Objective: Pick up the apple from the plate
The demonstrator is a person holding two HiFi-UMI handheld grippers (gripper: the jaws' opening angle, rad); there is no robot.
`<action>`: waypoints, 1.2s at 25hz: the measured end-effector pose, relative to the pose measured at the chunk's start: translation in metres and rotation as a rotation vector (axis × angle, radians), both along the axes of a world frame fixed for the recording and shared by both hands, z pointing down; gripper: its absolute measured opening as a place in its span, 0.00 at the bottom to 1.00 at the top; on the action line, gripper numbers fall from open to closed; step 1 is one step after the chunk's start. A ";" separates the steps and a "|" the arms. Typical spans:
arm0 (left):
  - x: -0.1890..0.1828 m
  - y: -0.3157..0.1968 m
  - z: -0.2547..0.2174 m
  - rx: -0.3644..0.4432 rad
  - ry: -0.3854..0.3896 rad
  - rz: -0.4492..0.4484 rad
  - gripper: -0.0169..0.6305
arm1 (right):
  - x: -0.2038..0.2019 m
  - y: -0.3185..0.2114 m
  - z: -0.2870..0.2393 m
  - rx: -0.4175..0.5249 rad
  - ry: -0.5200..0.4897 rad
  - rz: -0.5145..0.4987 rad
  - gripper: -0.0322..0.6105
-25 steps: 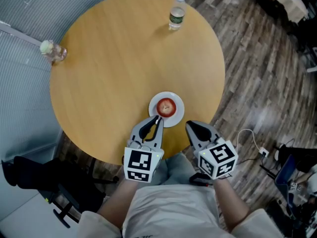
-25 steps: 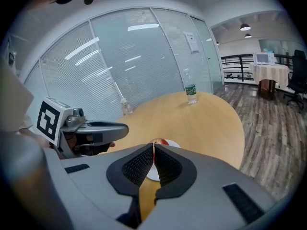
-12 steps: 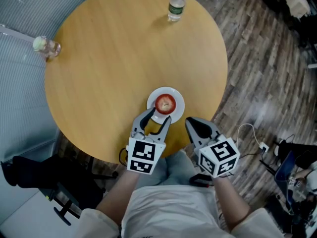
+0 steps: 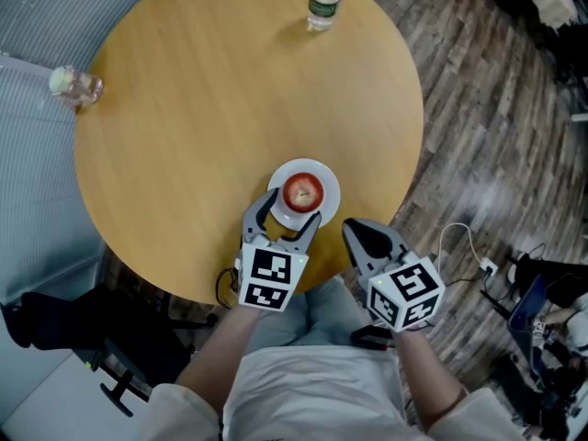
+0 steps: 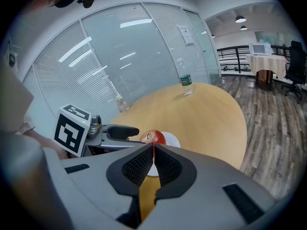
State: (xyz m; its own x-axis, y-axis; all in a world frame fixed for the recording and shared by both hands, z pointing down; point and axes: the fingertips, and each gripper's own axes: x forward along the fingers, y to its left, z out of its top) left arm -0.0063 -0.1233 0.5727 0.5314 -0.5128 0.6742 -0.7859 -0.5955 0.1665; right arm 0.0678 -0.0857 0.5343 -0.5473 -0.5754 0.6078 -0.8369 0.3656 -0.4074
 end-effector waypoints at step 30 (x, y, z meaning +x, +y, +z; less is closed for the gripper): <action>0.018 -0.010 0.041 -0.088 -0.003 0.050 0.63 | 0.006 -0.001 0.020 -0.054 -0.003 0.019 0.10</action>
